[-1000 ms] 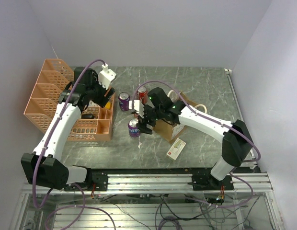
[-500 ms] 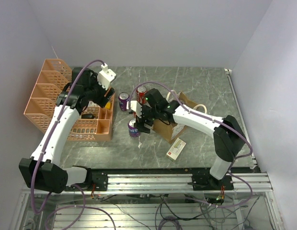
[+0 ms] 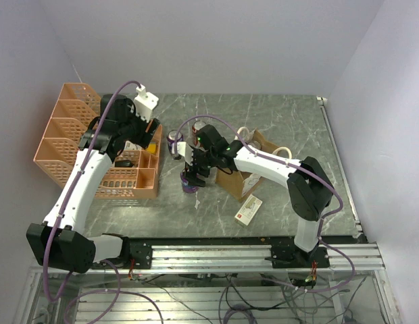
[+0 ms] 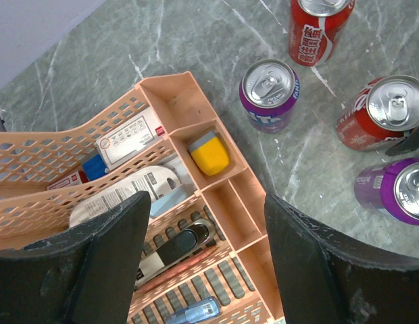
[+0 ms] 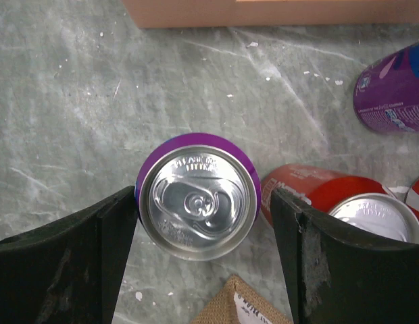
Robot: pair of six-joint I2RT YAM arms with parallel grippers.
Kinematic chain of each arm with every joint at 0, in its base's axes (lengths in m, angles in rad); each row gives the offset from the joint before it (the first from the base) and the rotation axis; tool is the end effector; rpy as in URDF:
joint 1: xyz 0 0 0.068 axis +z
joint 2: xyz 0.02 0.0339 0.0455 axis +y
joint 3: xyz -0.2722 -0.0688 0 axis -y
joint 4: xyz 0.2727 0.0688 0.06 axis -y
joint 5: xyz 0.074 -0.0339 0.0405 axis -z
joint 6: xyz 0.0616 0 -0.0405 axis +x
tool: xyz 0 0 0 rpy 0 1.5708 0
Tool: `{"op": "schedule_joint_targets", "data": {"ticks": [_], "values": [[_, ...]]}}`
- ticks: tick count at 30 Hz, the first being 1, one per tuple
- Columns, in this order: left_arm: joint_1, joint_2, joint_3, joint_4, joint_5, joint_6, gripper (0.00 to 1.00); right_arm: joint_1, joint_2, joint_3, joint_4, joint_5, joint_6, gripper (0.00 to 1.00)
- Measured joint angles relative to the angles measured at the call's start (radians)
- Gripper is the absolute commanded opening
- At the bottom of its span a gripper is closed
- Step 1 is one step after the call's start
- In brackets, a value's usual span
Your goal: Place the beverage into the canvas bag
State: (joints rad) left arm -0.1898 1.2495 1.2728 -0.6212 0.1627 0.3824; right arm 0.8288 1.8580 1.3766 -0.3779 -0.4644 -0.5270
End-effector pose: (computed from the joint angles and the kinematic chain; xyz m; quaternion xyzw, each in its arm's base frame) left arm 0.3091 -0.0695 0.3622 0.2851 0.8345 -0.0267 0.4707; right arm 0.2843 0.3510 0.2037 -0.6345 0.6603 0.2642 0.3027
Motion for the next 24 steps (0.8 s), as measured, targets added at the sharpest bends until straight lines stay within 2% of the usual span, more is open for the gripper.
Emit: {"op": "schedule_joint_targets", "data": {"ticks": [3, 7, 19, 20, 21, 24], "values": [[0.000, 0.002, 0.000, 0.014, -0.022, -0.021, 0.79, 0.005, 0.018, 0.016, 0.008, -0.010, 0.011, 0.76], [0.000, -0.002, -0.006, 0.031, -0.029, -0.031, 0.79, 0.014, 0.048, 0.041, 0.006, -0.022, 0.021, 0.69], [0.000, -0.016, -0.021, 0.043, -0.032, -0.031, 0.82, 0.019, 0.061, 0.079, -0.051, -0.027, 0.029, 0.15], [0.000, -0.012, -0.020, 0.043, -0.034, -0.031, 0.96, 0.019, 0.055, 0.081, -0.067, -0.029, 0.030, 0.13], [0.000, -0.006, -0.018, 0.044, -0.037, -0.031, 1.00, 0.019, 0.047, 0.084, -0.086, -0.034, 0.029, 0.11], [0.000, 0.013, -0.005, 0.044, -0.039, -0.026, 0.99, 0.019, 0.008, 0.107, -0.146, -0.048, 0.031, 0.08]]}}
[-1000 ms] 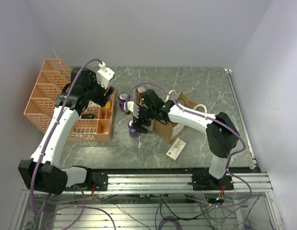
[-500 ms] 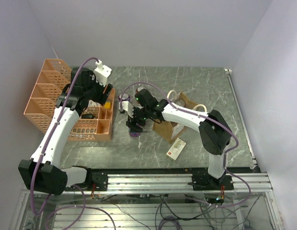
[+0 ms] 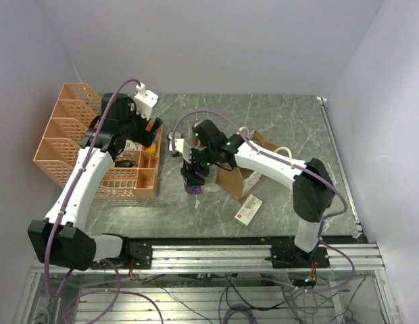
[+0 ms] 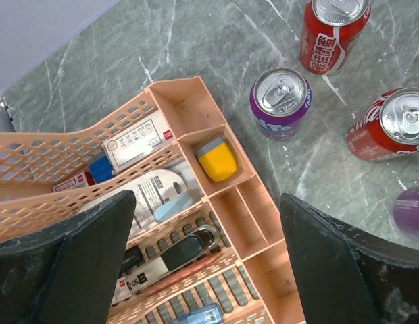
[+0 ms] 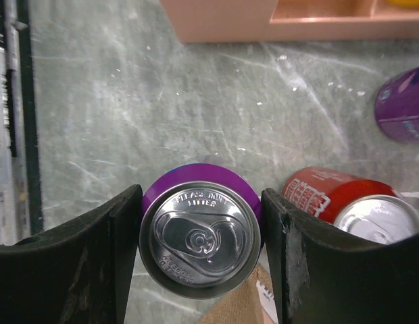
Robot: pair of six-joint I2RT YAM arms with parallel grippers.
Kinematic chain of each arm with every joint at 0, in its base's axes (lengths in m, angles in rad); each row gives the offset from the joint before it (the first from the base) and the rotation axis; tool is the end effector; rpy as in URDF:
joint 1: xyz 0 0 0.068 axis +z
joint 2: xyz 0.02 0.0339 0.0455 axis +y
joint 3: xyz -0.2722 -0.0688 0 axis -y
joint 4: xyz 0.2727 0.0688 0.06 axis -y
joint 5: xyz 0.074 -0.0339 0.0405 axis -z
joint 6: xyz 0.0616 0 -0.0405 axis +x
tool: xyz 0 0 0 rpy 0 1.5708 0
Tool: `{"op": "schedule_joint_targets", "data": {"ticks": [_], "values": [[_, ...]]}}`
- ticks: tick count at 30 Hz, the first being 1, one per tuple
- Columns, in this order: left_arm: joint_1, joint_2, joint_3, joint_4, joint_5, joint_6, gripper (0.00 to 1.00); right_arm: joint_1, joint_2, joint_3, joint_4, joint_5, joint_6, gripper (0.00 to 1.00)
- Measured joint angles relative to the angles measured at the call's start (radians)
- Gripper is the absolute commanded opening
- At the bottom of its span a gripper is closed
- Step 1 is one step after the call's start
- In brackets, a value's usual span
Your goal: Place the beverage into the canvas bag
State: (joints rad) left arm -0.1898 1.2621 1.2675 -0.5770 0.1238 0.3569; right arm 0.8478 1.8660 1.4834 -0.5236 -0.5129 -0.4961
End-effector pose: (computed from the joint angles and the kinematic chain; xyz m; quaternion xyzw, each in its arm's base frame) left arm 0.3161 -0.0685 0.3612 0.2650 0.8356 -0.0142 0.4810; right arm 0.2773 0.3599 0.2273 -0.6340 0.6641 0.2913 0.2687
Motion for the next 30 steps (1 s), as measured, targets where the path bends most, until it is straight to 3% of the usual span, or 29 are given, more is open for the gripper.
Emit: {"op": "schedule_joint_targets", "data": {"ticks": [5, 14, 20, 25, 30], "values": [[0.000, 0.026, 0.017, 0.006, 0.031, 0.006, 0.99, 0.000, -0.101, 0.066, -0.073, -0.019, 0.002, 0.02], [-0.002, 0.030, 0.027, 0.058, 0.216, -0.007, 0.99, 0.000, -0.264, 0.143, -0.154, -0.006, -0.002, 0.00], [-0.068, 0.031, 0.030, 0.079, 0.253, 0.014, 0.99, -0.012, -0.337, 0.180, -0.217, 0.016, -0.002, 0.00], [-0.179, 0.034, 0.031, 0.076, 0.251, 0.079, 0.99, -0.088, -0.430, 0.194, -0.256, -0.004, -0.003, 0.00], [-0.254, 0.039, 0.036, 0.056, 0.290, 0.155, 0.95, -0.256, -0.525, 0.193, -0.268, -0.084, 0.003, 0.00]]}}
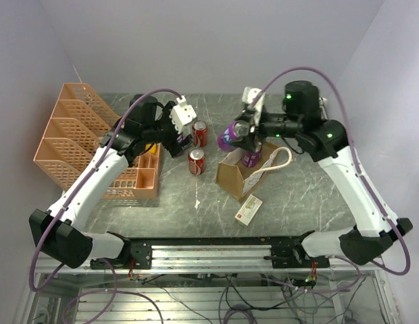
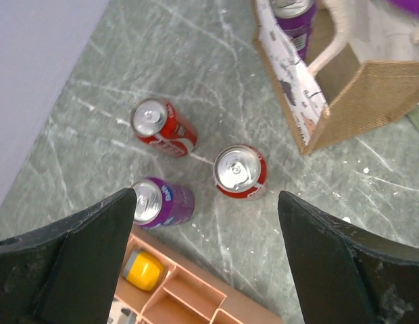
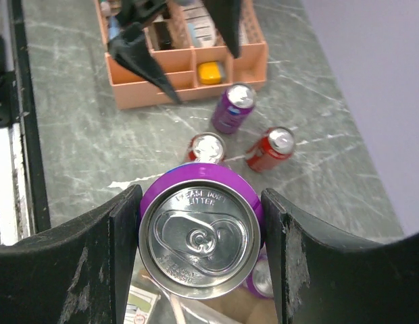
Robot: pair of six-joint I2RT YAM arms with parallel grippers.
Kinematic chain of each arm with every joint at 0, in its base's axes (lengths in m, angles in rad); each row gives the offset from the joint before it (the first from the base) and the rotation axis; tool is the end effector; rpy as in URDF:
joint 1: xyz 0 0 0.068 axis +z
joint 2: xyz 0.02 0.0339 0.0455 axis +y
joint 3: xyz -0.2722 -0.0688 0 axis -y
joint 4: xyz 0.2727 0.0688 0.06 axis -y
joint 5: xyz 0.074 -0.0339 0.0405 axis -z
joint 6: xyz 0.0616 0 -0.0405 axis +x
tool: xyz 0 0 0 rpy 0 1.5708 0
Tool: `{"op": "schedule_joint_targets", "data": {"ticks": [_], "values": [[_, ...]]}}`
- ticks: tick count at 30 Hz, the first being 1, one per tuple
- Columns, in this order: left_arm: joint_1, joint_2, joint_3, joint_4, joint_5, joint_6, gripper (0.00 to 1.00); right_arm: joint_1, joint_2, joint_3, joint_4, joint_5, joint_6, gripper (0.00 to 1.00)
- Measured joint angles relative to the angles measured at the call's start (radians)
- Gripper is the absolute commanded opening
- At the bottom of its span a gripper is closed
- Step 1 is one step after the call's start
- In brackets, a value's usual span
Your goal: Place the beverage into the canvas bag
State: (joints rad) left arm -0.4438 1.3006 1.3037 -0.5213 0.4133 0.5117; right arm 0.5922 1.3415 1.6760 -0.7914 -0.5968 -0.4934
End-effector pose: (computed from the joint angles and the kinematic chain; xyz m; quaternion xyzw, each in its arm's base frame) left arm 0.2903 -0.1654 0.3721 0.4806 0.7041 -0.1606 0.4974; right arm 0.2364 0.2007 0.4697 -0.5522 0.6145 0.2742 0.4923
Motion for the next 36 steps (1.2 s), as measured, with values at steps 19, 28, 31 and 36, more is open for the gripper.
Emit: {"op": "schedule_joint_targets", "data": {"ticks": [19, 28, 31, 36], "values": [[-0.231, 0.110, 0.203, -0.278, 0.209, 0.329, 0.81, -0.344, -0.152, -0.231, 0.009, -0.042, 0.042, 0.00], [-0.339, 0.235, 0.265, -0.403, 0.245, 0.525, 0.80, -0.352, -0.093, -0.277, 0.046, 0.072, 0.080, 0.00], [-0.376, 0.281, 0.300, -0.417, 0.240, 0.558, 0.80, -0.353, -0.069, -0.282, 0.049, 0.094, 0.094, 0.00], [-0.420, 0.346, 0.343, -0.420, 0.224, 0.592, 0.84, -0.353, -0.028, -0.288, 0.070, 0.128, 0.122, 0.00]]}}
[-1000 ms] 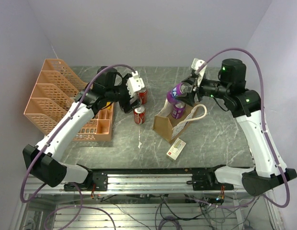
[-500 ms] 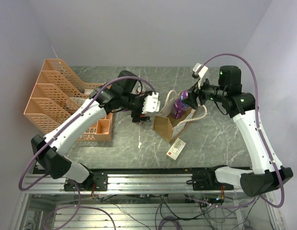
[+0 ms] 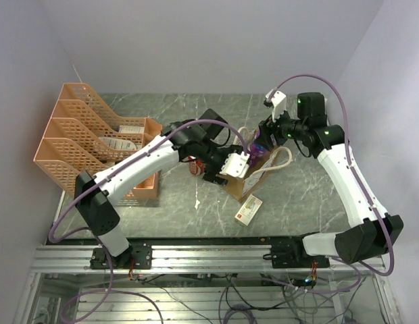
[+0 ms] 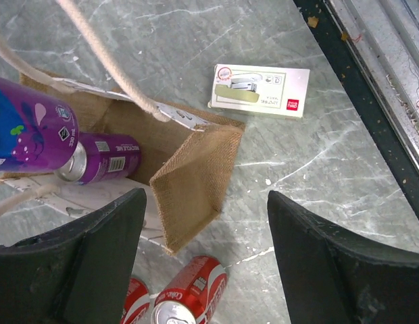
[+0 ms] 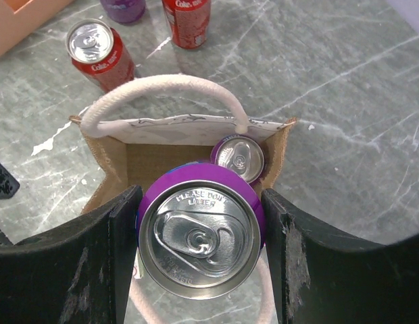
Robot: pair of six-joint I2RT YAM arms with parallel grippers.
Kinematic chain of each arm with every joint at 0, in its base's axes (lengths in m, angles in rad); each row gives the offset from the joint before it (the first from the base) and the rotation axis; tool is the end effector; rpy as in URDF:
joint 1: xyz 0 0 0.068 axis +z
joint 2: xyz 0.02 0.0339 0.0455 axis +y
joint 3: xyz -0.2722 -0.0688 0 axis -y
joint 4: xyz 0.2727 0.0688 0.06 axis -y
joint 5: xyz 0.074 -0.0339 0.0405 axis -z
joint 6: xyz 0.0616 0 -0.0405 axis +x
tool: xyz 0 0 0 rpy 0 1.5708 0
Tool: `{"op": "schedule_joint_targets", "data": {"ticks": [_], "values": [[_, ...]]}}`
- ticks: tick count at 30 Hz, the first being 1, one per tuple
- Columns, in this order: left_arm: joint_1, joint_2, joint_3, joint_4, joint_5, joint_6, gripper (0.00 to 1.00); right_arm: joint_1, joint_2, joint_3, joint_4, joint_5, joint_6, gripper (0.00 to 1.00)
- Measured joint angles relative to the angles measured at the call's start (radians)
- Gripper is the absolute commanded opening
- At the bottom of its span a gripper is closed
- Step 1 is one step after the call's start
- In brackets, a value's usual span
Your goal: Place the beverage into the canvas bag
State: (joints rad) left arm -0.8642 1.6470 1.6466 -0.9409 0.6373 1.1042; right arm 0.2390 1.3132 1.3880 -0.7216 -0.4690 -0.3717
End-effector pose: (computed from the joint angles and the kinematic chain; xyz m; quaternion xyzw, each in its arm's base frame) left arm 0.2228 -0.3175 0.3450 0.8057 0.4191 -0.2606 0.3275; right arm 0.3053 0.1030 0.3792 -0.3605 0.7993 0.1788 0.4464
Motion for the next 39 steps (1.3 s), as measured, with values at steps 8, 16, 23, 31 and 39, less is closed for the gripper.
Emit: {"op": "schedule_joint_targets", "data": {"ticks": [8, 16, 23, 31, 39], "values": [[-0.025, 0.071, 0.000, 0.032, -0.067, 0.055, 0.87, -0.002, 0.018, -0.057, 0.031, 0.037, 0.055, 0.00], [-0.048, 0.175, 0.016, 0.113, -0.159, 0.071, 0.87, -0.002, 0.029, -0.096, 0.045, 0.035, 0.076, 0.00], [-0.066, 0.235, 0.017, 0.154, -0.197, 0.073, 0.78, -0.002, 0.034, -0.100, 0.043, 0.032, 0.076, 0.00], [-0.071, 0.240, 0.016, 0.155, -0.196, 0.093, 0.60, -0.002, 0.062, -0.100, 0.013, 0.031, 0.064, 0.00], [-0.075, 0.240, 0.014, 0.123, -0.185, 0.125, 0.40, -0.002, 0.096, -0.100, -0.014, 0.065, 0.048, 0.00]]}}
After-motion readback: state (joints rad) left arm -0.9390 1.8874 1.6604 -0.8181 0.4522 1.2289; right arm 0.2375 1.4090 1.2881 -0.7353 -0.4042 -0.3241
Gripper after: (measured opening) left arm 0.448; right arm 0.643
